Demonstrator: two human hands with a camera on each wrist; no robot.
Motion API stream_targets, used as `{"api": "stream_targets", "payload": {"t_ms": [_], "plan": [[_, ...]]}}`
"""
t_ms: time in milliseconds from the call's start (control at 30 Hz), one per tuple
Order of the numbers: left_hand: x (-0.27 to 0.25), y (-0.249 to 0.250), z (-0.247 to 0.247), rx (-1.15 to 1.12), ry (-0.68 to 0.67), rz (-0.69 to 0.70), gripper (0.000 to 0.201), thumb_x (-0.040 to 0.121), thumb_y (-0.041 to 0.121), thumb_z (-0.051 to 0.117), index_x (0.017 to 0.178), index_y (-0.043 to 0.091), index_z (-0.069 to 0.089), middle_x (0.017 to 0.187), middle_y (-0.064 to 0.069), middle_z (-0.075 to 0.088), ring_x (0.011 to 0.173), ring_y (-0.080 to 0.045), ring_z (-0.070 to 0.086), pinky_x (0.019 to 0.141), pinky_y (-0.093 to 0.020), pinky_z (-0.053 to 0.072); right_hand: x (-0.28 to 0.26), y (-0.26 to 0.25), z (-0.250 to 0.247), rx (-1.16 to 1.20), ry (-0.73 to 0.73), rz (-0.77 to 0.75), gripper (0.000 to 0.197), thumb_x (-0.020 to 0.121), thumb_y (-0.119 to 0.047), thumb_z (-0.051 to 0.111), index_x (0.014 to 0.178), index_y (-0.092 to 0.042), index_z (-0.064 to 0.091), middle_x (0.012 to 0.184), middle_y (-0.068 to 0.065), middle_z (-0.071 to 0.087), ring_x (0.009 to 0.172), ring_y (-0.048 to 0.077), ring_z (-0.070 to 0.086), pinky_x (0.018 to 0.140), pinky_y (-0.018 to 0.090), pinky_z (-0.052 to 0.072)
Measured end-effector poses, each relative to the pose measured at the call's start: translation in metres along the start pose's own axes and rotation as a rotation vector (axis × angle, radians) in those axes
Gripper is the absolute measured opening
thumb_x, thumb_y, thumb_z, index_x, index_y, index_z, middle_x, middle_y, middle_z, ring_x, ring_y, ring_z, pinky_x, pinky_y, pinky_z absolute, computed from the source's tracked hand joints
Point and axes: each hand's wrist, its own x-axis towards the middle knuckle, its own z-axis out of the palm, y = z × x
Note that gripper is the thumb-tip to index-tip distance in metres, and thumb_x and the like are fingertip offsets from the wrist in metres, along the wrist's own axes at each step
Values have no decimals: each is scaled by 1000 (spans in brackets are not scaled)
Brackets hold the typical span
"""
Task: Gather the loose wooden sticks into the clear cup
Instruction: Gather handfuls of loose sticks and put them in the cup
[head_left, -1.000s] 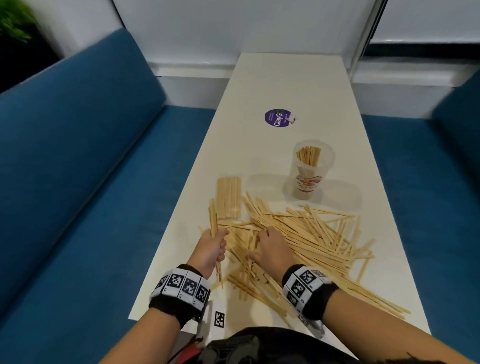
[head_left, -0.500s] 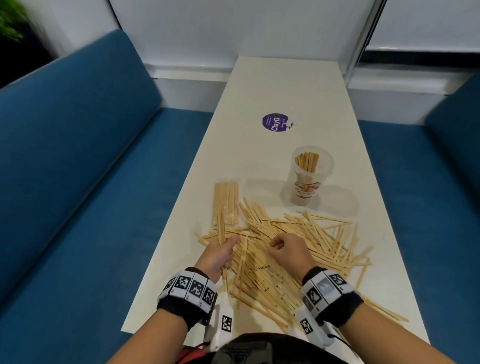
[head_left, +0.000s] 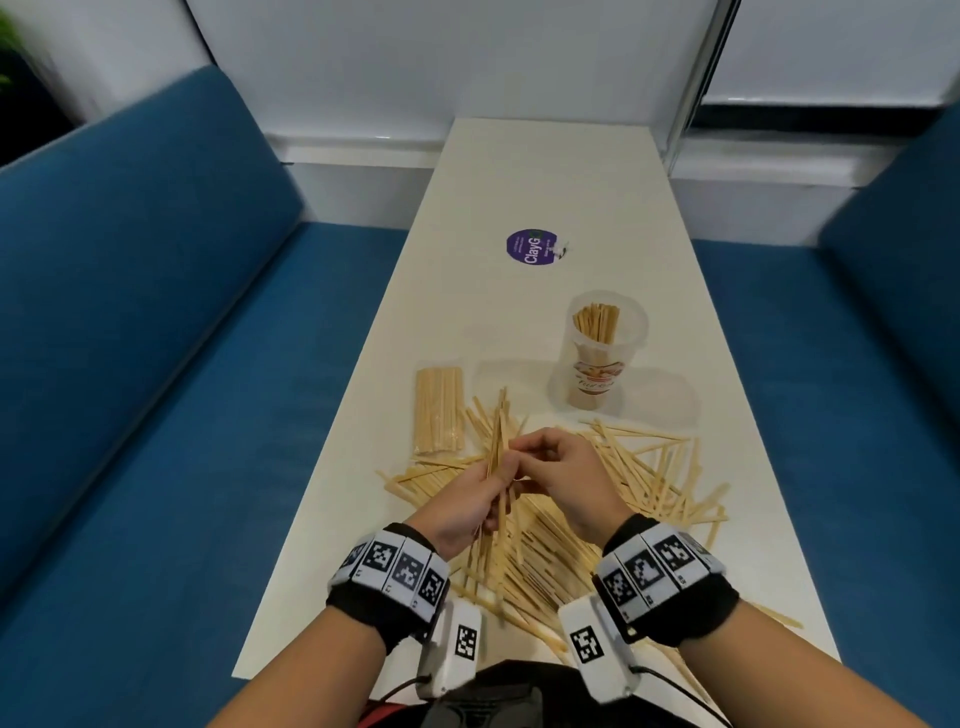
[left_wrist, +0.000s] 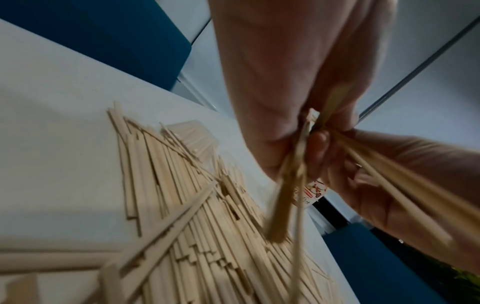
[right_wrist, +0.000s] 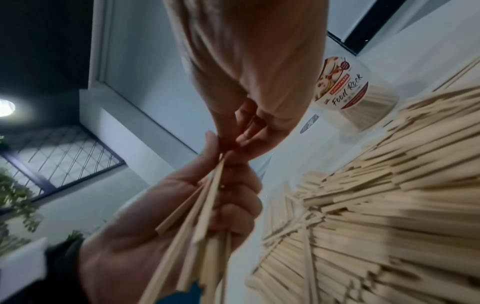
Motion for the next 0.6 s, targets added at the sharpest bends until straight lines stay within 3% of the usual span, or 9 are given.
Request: {"api": "stream_targets", "payload": {"t_ms": [100,167,267,333,433,500,600], "plan": [[-4,-5,-2,-7,15,-13,41,95,41,41,124,14,51,58,6,41,44,-2,36,44,-16,31,-4,7,-1,8,-35,19,5,85,-4,63,86,-6,68,73,3,64,63,9,61,60,21,55],[-6,-7,-5,-38,47,-32,29,97,38,41,109,16,55,53,9,40,43,-2,37,46,-16,33,-6,14,-5,-61,-57,40,11,89,-15,60,89,-9,69,73,2,63,63,7,58,62,22,54],[-9,-8,-16,-108,124,-59,29,96,39,42,84,13,50,61,3,44,47,-7,43,48,-18,40,-12,27,-15,-644,-95,-16,21,90,-37,57,86,-18,63,75,-3,60,65,8,52,61,21,47],[-10,-8,-23,-198,157,-53,30,96,37,42,83,11,50,65,-1,52,50,-10,53,47,-20,47,-19,39,-20,-1050,-229,-44,34,83,-52,60,91,-19,56,84,-5,57,70,8,48,61,20,41],[-12,-8,-26,-344,210,-28,27,99,30,40,83,10,49,60,-2,54,48,-11,55,47,-21,49,-29,61,-25,-1401,-422,-32,73,66,-68,65,116,-19,44,110,-1,51,92,14,48,75,26,43],[-11,-9,-28,-407,245,-32,25,99,26,40,80,11,46,56,-1,47,42,-9,47,41,-19,44,-33,72,-23,-1486,-454,-63,82,64,-68,66,122,-17,38,119,2,47,103,18,46,82,30,45],[-10,-13,-32,-420,292,-42,24,100,22,39,78,13,41,55,1,40,38,-5,38,36,-16,34,-35,74,-19,-1467,-415,-120,63,77,-55,63,119,-14,40,119,3,48,96,16,45,74,28,41]]}}
